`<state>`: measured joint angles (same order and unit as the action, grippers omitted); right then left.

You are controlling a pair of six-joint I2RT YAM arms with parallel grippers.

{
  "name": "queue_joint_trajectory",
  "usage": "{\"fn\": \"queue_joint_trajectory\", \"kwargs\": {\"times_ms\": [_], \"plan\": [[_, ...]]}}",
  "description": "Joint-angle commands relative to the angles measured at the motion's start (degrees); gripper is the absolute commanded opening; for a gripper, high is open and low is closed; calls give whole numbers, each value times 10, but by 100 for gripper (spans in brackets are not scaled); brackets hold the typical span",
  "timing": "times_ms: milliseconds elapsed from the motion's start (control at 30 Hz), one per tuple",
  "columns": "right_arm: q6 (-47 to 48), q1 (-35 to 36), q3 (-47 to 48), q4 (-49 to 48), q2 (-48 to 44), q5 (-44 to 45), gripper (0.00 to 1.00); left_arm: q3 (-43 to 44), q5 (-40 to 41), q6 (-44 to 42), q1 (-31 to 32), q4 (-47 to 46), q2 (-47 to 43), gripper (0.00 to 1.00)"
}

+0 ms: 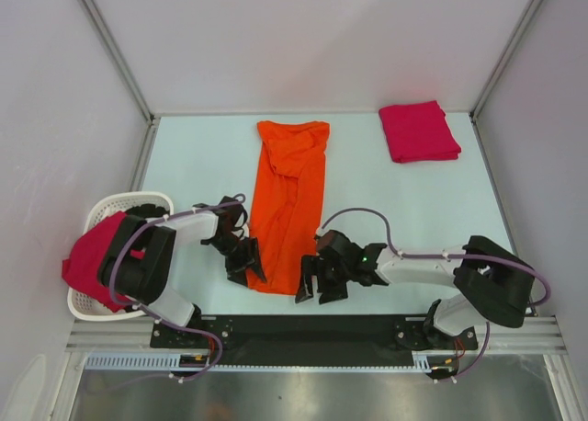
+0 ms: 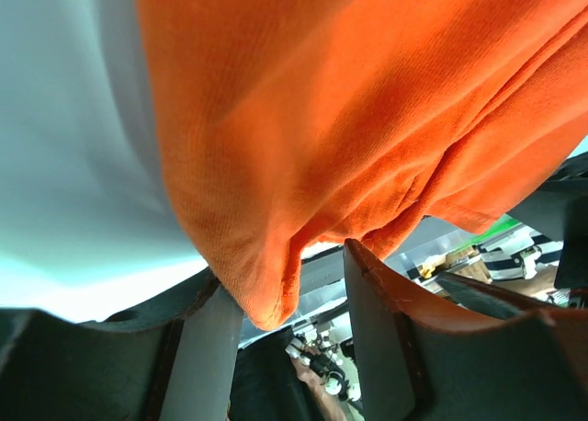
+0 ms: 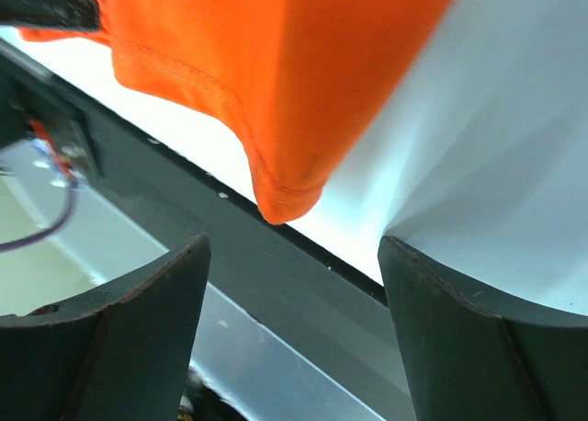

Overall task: Fold and stack the t-shirts
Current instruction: Grab the bottom of the folded rectangular tshirt with both arms

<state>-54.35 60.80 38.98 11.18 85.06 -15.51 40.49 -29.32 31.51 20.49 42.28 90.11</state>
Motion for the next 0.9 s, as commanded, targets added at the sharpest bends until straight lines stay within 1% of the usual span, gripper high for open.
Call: {"fn": "queue_joint_trajectory", "kwargs": {"times_ms": [0, 133, 167, 200, 233, 300, 333, 433, 533, 633, 767, 800, 867], "plan": [[-33, -22, -105, -14, 2, 52, 81, -13, 93, -29, 3, -45, 25, 54], [-78, -40, -154, -107, -2, 41, 80, -13, 95, -31, 5, -46, 29, 54], [-89, -43, -161, -147, 14, 39, 80, -13, 95, -31, 7, -46, 29, 54], [-115, -47, -189, -176, 23, 28, 80, -12, 97, -31, 8, -45, 29, 54], [-130, -47, -205, -243, 34, 25, 80, -13, 97, -30, 8, -47, 28, 54], [-175, -51, -251, -314, 61, 21, 80, -13, 96, -31, 10, -45, 25, 54], [-188, -51, -264, -370, 70, 23, 80, -13, 97, -30, 10, -45, 25, 54], [-225, -51, -288, -457, 112, 26, 79, -13, 101, -29, 11, -45, 24, 54], [-239, -45, -284, -483, 148, 14, 77, -13, 101, -29, 15, -47, 26, 54], [-240, -39, -282, -477, 150, 14, 74, -14, 101, -28, 17, -47, 26, 54], [-222, -43, -269, -425, 125, 21, 70, -14, 103, -27, 19, -47, 27, 54], [-218, -43, -265, -392, 118, 25, 68, -14, 104, -27, 19, -47, 29, 54], [-207, -44, -258, -374, 99, 31, 56, -14, 104, -27, 20, -47, 31, 54]]}}
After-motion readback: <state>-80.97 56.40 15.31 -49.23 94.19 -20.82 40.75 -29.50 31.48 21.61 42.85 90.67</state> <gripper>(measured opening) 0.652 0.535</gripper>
